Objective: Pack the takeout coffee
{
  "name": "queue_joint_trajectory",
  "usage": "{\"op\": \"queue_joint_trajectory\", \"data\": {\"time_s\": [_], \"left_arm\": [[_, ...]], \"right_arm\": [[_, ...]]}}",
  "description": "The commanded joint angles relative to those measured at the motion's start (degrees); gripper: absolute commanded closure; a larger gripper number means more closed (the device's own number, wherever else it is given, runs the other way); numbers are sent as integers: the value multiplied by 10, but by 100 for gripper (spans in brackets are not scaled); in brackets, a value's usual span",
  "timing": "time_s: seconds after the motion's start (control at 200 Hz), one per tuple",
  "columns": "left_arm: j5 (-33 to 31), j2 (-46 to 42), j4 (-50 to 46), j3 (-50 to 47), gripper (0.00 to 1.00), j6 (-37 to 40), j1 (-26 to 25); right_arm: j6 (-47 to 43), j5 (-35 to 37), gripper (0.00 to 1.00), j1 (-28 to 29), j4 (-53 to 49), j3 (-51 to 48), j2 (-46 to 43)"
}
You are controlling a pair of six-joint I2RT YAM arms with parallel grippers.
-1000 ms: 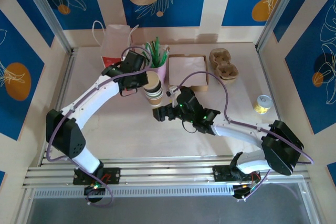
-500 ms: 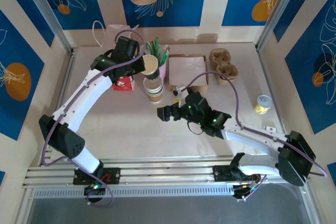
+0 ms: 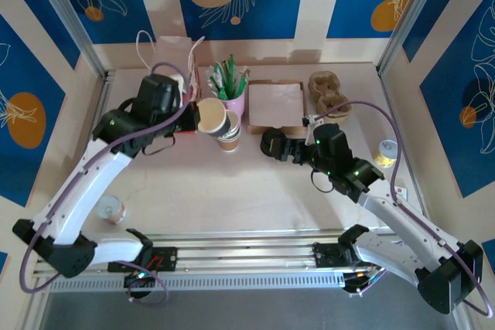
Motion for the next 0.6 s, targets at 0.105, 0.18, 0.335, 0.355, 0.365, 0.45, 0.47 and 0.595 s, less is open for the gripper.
{"op": "queue_joint_trajectory", "data": {"time_s": [0.105,0.18,0.335,0.355,0.365,0.45,0.47,0.595], "left_arm": [[0,-49,-23,-98,100,5,-101],[-10,-51,-11,-133,100,-5,-132],[-12,-32,28,-194,100,-15,-161],[-11,-28,34,-199,100,-15,-163],[-11,-25,36,-202,100,-16,-165],[-8,-4,59,-220,100,-17,-175],[-6,2,65,-223,100,-17,-177],[3,34,100,-245,100,-16,-182]], "right_arm": [[35,-36,1,-39,-121,17,-7],[42,-47,1,-48,-127,14,-7],[49,-49,1,-55,-132,4,-8],[49,-49,1,-56,-132,3,-10],[49,-48,1,-56,-133,3,-10],[48,-46,1,-56,-138,1,-12],[47,-46,1,-56,-140,1,-13],[45,-44,1,-57,-150,-2,-21]]}}
